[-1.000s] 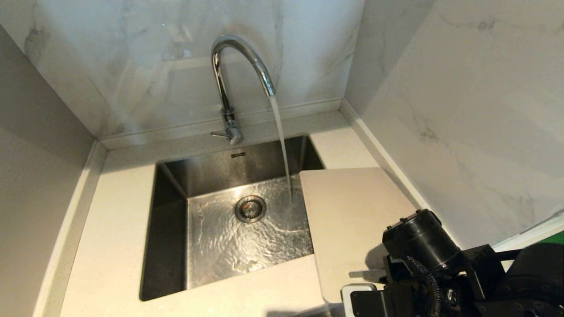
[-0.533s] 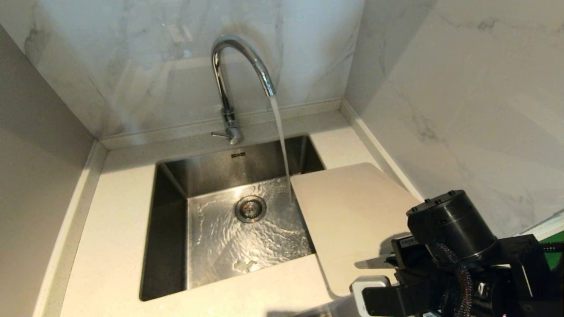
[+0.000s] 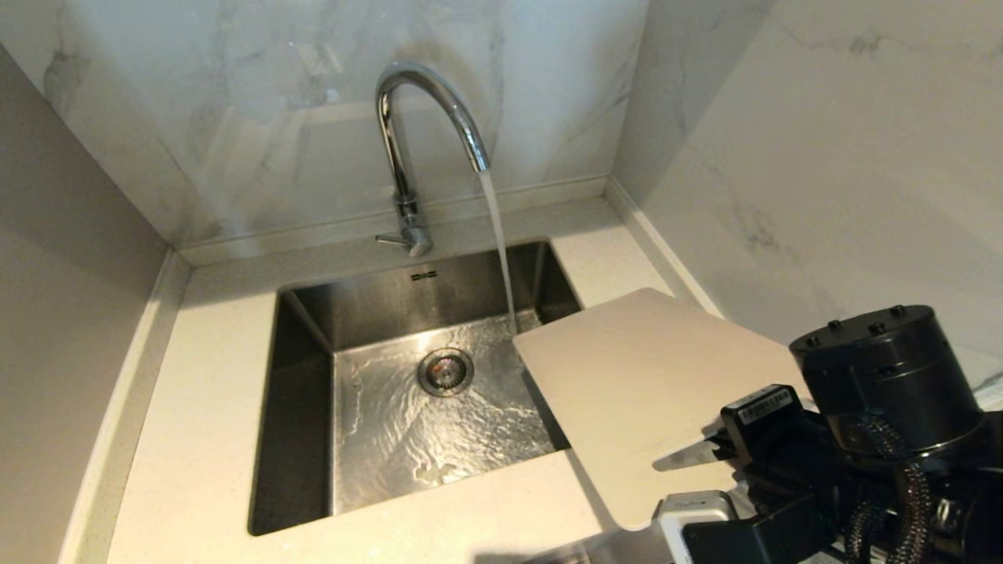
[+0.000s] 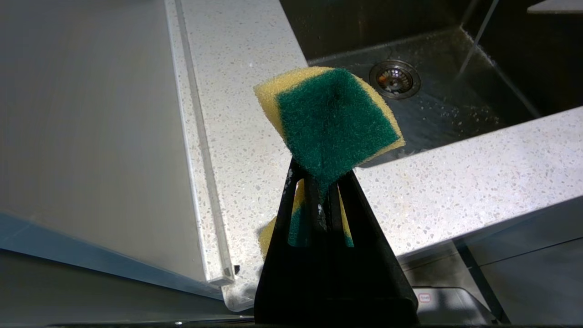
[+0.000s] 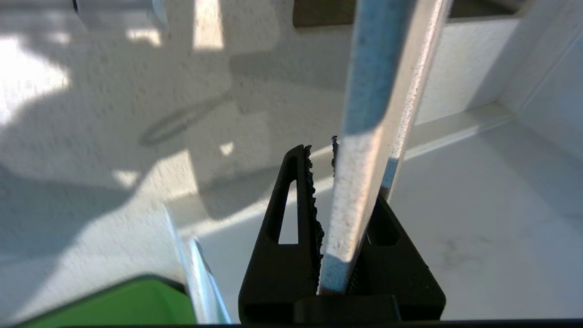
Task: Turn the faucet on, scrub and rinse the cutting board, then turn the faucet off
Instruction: Pick up the cutting board
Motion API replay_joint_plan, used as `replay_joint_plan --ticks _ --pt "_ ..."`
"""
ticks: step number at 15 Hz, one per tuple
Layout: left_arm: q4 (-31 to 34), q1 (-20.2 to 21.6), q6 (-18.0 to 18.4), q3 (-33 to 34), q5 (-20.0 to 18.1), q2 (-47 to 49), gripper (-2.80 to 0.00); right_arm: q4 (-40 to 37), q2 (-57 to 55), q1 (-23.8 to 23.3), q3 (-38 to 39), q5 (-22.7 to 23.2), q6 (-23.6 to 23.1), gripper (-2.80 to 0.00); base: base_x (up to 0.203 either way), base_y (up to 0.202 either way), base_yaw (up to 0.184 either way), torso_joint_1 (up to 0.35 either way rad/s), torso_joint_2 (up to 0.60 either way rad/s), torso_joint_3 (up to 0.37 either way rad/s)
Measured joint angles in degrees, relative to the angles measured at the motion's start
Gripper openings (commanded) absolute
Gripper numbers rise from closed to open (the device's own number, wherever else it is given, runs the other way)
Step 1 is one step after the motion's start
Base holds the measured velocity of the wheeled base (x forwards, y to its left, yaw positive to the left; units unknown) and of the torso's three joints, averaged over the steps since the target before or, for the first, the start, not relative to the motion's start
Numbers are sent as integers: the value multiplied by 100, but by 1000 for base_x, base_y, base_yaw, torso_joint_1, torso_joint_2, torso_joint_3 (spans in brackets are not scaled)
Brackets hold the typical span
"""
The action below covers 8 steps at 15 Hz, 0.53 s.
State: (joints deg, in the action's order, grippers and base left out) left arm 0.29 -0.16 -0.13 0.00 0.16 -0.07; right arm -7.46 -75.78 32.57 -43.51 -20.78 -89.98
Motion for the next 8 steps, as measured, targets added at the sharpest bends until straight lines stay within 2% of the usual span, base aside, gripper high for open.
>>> replay_joint_plan --ticks 5,8 --pt "-2 2 -2 0 0 0 -280 -22 399 -13 -157 1 -890 -280 0 0 0 0 0 0" --pt "-2 0 -2 0 0 0 -280 -11 577 -16 -241 6 -1244 -280 0 0 0 0 0 0"
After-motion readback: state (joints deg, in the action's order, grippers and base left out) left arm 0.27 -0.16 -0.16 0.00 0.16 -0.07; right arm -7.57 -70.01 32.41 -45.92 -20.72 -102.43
